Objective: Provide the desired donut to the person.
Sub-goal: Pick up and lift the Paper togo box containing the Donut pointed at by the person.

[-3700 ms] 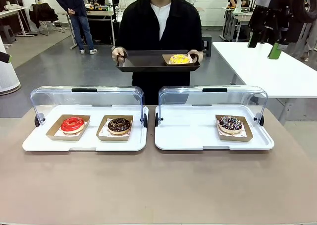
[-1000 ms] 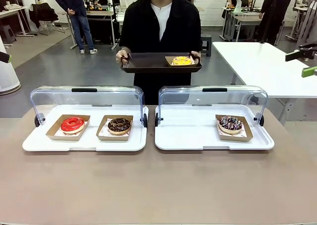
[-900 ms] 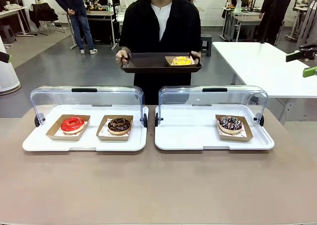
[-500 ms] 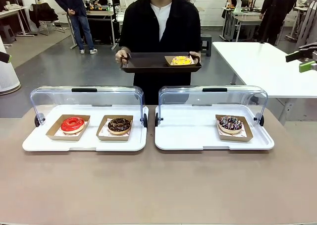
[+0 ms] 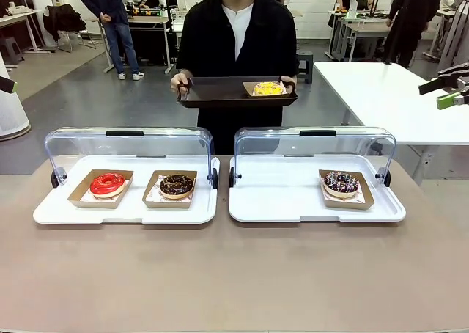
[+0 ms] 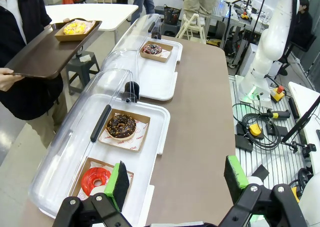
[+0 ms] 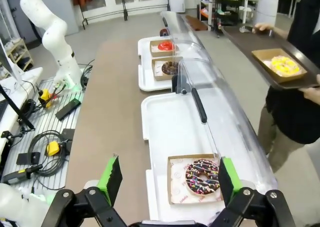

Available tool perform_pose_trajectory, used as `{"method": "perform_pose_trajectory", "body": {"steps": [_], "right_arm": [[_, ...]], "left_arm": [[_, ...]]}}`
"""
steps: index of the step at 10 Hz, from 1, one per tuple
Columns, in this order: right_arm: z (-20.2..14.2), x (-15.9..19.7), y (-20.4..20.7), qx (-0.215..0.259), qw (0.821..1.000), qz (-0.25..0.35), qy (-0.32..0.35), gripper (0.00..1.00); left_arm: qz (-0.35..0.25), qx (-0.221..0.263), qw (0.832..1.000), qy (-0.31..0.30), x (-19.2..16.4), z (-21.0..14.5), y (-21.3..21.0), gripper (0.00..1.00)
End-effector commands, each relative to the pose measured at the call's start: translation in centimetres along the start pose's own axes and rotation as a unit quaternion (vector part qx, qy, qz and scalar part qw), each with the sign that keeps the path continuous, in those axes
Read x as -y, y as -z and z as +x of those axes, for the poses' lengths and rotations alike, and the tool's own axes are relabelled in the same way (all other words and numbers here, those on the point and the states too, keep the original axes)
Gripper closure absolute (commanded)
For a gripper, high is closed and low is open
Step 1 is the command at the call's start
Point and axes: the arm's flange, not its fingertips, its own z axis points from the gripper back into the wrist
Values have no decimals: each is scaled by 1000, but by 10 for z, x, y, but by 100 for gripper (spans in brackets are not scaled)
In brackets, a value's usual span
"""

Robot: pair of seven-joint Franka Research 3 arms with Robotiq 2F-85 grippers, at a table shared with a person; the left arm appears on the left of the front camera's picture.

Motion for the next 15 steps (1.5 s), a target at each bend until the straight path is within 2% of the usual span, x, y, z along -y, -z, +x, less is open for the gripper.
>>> {"method": "perform_pose_trajectory", "body": {"steps": [1, 15], "right_arm": [[1, 0, -2, 5, 1000, -4, 0, 0], [1, 0, -2, 5, 1000, -4, 0, 0]], "left_arm": [[0, 6, 1000, 3, 1, 2, -1, 0], [0, 6, 1000, 3, 1, 2, -1, 0]]}}
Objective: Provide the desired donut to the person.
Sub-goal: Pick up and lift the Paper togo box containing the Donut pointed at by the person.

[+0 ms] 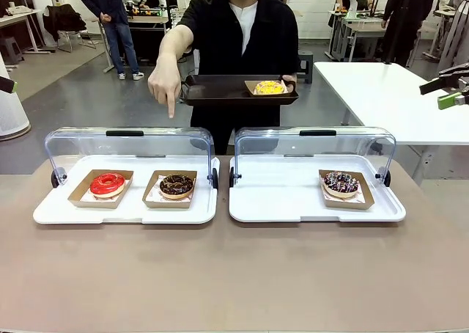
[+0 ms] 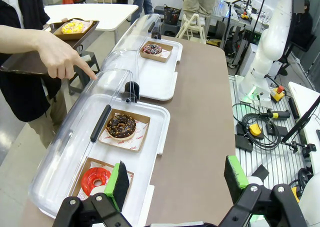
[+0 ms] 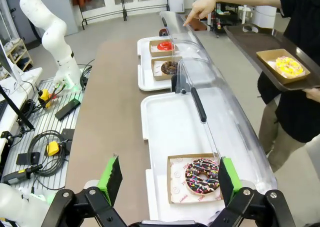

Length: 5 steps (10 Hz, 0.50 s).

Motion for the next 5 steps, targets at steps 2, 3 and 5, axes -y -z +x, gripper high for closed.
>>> {"method": "perform_pose_trajectory", "body": {"steps": [2, 3, 5], "right_arm": [[1, 0, -1, 4, 1000, -3, -1, 0], [1, 0, -1, 4, 1000, -3, -1, 0], [1, 0, -1, 4, 1000, -3, -1, 0]], "left_arm": [[0, 6, 1000, 3, 1, 2, -1, 0], [0, 6, 1000, 3, 1, 2, -1, 0], [0, 0, 1000, 0, 0, 0, 0, 0]]}}
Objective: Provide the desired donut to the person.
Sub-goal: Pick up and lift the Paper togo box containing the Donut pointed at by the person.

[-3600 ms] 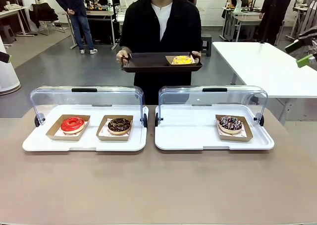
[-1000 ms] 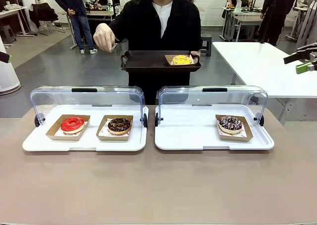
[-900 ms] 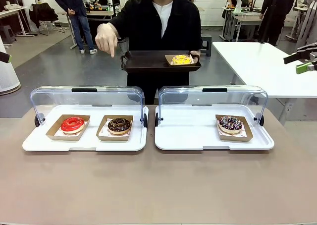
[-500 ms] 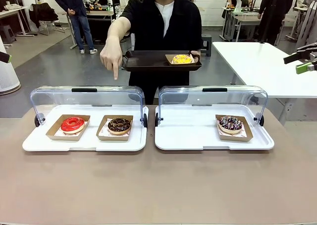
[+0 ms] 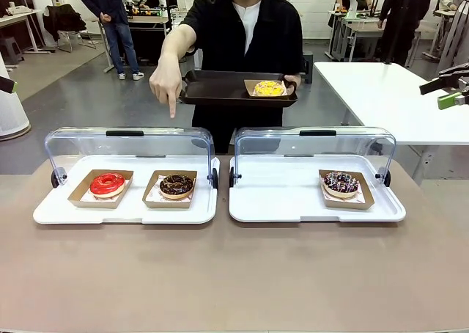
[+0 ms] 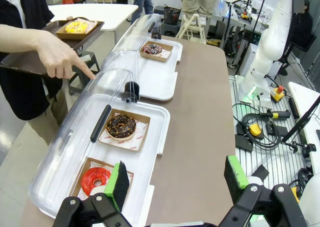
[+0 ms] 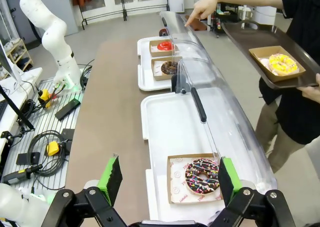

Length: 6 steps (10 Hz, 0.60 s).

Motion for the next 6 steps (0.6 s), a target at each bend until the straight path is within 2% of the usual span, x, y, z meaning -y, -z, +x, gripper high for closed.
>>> {"method": "perform_pose_trajectory", "body": {"steps": [1, 3, 5, 6], "right_arm": [[1, 0, -1, 4, 1000, -3, -1, 0], [1, 0, -1, 4, 1000, -3, -1, 0], [1, 0, -1, 4, 1000, -3, -1, 0], [1, 0, -1, 4, 1000, -3, -1, 0]], "left_arm": [[1, -28, 999, 21, 2, 20, -1, 0], [-16, -150, 987, 62, 7, 54, 13, 0], [-3, -272, 959, 83, 4, 84, 47, 0], [16, -328, 940, 97, 2, 93, 72, 0]]}}
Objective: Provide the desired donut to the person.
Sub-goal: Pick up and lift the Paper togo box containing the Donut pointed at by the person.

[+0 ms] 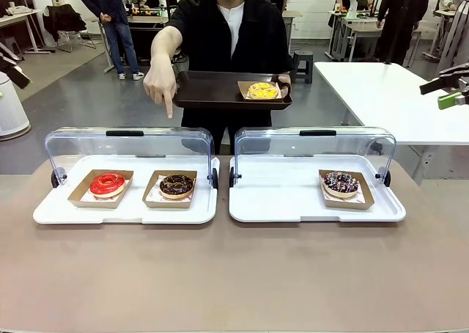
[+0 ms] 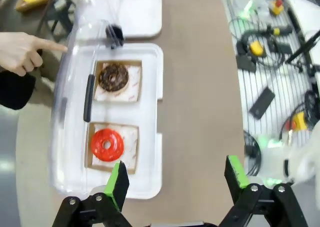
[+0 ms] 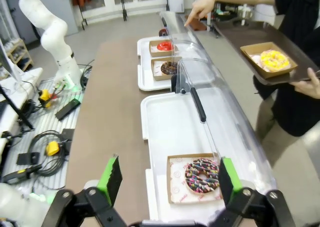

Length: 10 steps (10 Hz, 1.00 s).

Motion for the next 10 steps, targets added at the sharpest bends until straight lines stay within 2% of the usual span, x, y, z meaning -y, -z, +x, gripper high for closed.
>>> {"method": "perform_pose_trajectory", "body": {"steps": [1, 2, 5, 7, 10], "right_arm": [[1, 0, 0, 4, 1000, -3, -1, 0], [1, 0, 0, 4, 1000, -3, -1, 0], [1, 0, 0, 4, 1000, -3, -1, 0], [1, 0, 0, 4, 1000, -3, -1, 0], [1, 0, 0, 4, 1000, -3, -1, 0]], "left_arm": [[34, -109, 993, 13, -13, 32, 38, 0], [45, -151, 987, 28, -19, 52, 66, 0], [75, -203, 975, 53, -35, 89, 145, 0], [91, -199, 974, 63, -32, 100, 193, 0], [70, -176, 980, 63, -26, 112, 224, 0]]}}
